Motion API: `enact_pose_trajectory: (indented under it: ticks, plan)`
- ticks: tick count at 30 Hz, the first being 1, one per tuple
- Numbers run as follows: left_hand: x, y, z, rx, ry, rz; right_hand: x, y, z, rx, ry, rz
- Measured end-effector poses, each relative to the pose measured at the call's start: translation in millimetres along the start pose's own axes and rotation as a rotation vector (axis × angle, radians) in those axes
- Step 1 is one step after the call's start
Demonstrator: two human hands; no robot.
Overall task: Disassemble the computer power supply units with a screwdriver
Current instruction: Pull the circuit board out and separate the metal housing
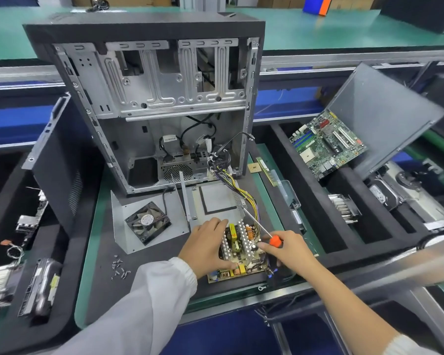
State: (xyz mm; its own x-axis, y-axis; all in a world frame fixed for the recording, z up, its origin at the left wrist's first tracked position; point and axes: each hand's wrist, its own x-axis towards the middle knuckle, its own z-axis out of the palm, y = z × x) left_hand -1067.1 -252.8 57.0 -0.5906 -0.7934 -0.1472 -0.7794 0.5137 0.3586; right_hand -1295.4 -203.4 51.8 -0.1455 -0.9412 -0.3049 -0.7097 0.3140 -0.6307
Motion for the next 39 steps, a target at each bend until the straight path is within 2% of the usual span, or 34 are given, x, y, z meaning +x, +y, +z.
enact_pose_trajectory:
  ticks: [5, 9, 12, 14, 16, 18, 20, 21, 23, 25, 26, 28, 31, 34, 37, 39]
  plan:
    - [0.3, -0.3, 5.0, -0.157, 0.073, -0.015, -2.1, -0.4, -10.7, -0.138, -0.072, -0.023]
    - [-1.9, 1.4, 4.9, -0.096, 0.092, -0.034, -2.5, -7.1, -20.6, -0.118, -0.059, -0.033]
    - [-8.8, 4.1, -8.1, -0.258, 0.059, -0.088, -4.2, -15.7, -25.2, -0.089, 0.017, -0.053]
    - [-14.9, 8.5, -21.3, -0.373, 0.146, -0.13, -5.4, -27.4, -28.2, -0.064, 0.04, -0.107]
    - [-21.9, 14.9, -38.9, -0.594, 0.272, -0.24, -6.9, -46.2, -30.1, -0.069, -0.018, -0.177]
    - [-29.4, 23.5, -58.9, -1.026, 0.366, -0.39, -8.4, -72.5, -27.8, -0.093, -0.13, -0.272]
    - [-41.0, 32.6, -72.3, -1.428, 0.34, -0.435, -10.8, -103.4, -21.4, -0.076, -0.19, -0.398]
    - [-48.9, 38.0, -76.2, -1.547, 0.303, -0.413, -14.5, -119.1, -16.0, -0.012, -0.189, -0.461]
    - [-67.6, 47.8, -77.0, -1.697, 0.233, -0.316, -27.8, -146.7, -0.2, 0.285, -0.201, -0.462]
    - [-86.1, 52.3, -75.6, -1.834, 0.218, -0.263, -44.3, -166.5, 19.2, 0.637, -0.28, -0.304]
    - [-94.5, 51.5, -75.3, -1.881, 0.232, -0.26, -51.8, -173.5, 28.7, 0.736, -0.306, -0.242]
    - [-109.7, 46.8, -74.6, -1.904, 0.261, -0.301, -60.5, -181.6, 42.7, 0.656, -0.261, -0.276]
    - [-134.2, 33.6, -71.0, -1.82, 0.292, -0.36, -69.7, -195.8, 59.6, 0.367, -0.206, -0.438]
    - [-162.0, 14.6, -72.9, -1.702, 0.451, -0.513, -81.9, -214.8, 77.7, 0.161, -0.233, -0.555]
    - [-199.4, -11.2, -76.4, -1.744, 0.621, -0.651, -103.4, -245.1, 102.3, 0.197, -0.364, -0.64]
    - [-231.0, -31.0, -77.9, -1.786, 0.688, -0.648, -119.1, -268.4, 127.2, 0.231, -0.38, -0.663]
